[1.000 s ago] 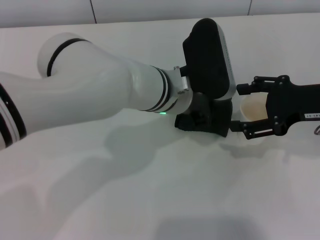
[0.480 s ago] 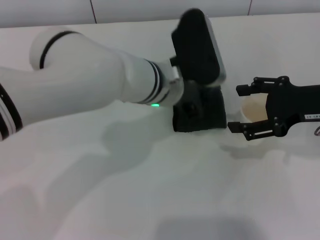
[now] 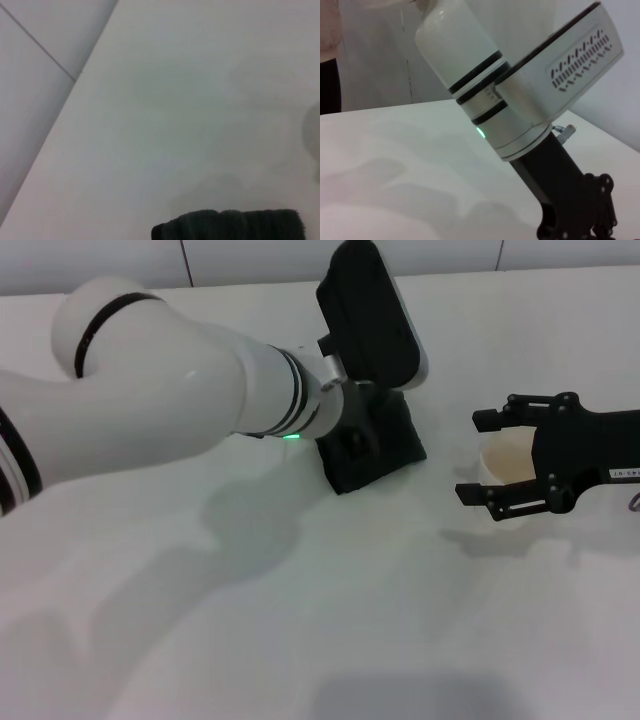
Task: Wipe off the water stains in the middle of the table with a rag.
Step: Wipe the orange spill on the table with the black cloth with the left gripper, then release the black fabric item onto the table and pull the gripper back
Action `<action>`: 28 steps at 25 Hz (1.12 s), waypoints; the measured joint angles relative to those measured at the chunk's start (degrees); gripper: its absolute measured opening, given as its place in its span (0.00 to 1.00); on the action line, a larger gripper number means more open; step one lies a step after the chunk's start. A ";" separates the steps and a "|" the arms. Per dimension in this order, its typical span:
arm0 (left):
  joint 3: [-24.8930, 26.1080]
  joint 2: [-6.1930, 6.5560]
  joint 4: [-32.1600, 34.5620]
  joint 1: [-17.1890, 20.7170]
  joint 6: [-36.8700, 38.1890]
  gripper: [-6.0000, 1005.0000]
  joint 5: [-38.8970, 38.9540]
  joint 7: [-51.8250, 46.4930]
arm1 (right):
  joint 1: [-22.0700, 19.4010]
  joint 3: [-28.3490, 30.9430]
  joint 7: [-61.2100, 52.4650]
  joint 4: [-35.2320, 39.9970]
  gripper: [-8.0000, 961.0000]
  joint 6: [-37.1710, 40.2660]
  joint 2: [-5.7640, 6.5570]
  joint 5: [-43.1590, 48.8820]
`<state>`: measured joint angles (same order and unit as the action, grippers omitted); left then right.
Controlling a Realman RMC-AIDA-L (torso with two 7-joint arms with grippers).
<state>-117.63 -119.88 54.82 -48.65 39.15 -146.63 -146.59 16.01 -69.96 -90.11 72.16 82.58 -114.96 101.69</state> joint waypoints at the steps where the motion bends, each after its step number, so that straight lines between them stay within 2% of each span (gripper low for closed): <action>1: -0.18 0.00 0.21 0.12 0.20 0.09 -0.02 0.20 | -0.01 0.02 0.00 0.00 0.91 -0.02 0.00 0.00; 5: -0.21 0.00 1.64 0.30 3.55 0.09 -0.05 0.26 | -0.07 0.12 -0.02 0.04 0.91 -0.02 0.00 0.00; 11: 1.35 0.18 7.77 1.76 14.21 0.09 -1.18 -4.67 | -0.17 1.19 -0.10 0.24 0.91 0.37 0.03 -0.06; 18: 3.24 0.15 21.38 6.26 27.85 0.09 -13.72 -16.30 | 0.06 1.49 -0.16 0.24 0.91 0.95 0.07 -0.10; 23: 7.17 0.09 22.58 6.03 36.12 0.09 -12.17 -18.45 | 0.27 1.50 -0.28 0.24 0.91 1.01 0.09 -0.10; 28: 13.15 0.23 21.34 6.86 39.02 0.09 -9.40 -18.50 | 0.13 1.50 -0.35 0.22 0.91 1.09 0.09 -0.09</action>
<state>-104.47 -119.65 76.16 -41.78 78.17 -156.04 -165.09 16.14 -68.46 -90.46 72.37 83.67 -114.87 101.60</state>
